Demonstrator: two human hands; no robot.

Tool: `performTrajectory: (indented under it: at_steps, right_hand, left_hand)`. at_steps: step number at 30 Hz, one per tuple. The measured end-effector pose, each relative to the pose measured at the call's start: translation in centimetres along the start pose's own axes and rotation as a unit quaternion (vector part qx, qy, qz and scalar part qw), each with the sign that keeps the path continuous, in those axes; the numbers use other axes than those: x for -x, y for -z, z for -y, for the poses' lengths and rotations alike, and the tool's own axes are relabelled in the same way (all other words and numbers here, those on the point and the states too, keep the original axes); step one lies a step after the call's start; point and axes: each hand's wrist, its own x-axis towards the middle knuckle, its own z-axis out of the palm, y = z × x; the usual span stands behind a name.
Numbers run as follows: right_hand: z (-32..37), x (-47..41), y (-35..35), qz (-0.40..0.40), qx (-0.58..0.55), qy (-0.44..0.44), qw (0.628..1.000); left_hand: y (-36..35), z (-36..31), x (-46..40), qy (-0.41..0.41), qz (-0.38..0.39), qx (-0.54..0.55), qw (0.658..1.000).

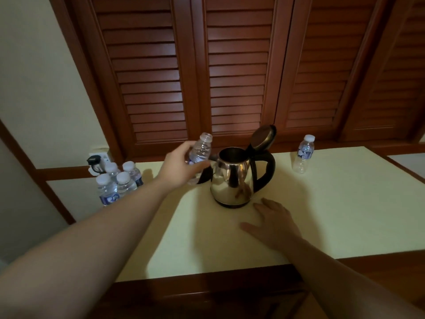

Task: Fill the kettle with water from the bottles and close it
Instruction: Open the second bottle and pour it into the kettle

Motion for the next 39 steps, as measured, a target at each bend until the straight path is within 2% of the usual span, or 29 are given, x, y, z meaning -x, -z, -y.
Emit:
performTrajectory:
  at_steps: [6, 11, 26, 39]
  right_hand:
    - [-0.2, 0.0, -0.1, 0.000, 0.000, 0.001, 1.000]
    - [-0.4, -0.1, -0.1, 0.001, -0.001, 0.006, 1.000]
    - [-0.7, -0.1, -0.2, -0.002, -0.008, 0.013, 1.000]
    - [-0.7, -0.2, -0.2, 0.001, -0.007, 0.005, 1.000]
  left_hand:
    - [1.2, 0.0, -3.8, -0.036, 0.072, -0.130, 0.988]
    - [2.0, -0.4, -5.8, -0.054, 0.125, -0.241, 0.961]
    - [3.6, -2.0, -7.4, -0.079, 0.173, -0.324, 0.927]
    - [4.7, -3.8, -8.4, -0.102, 0.181, -0.391, 0.897]
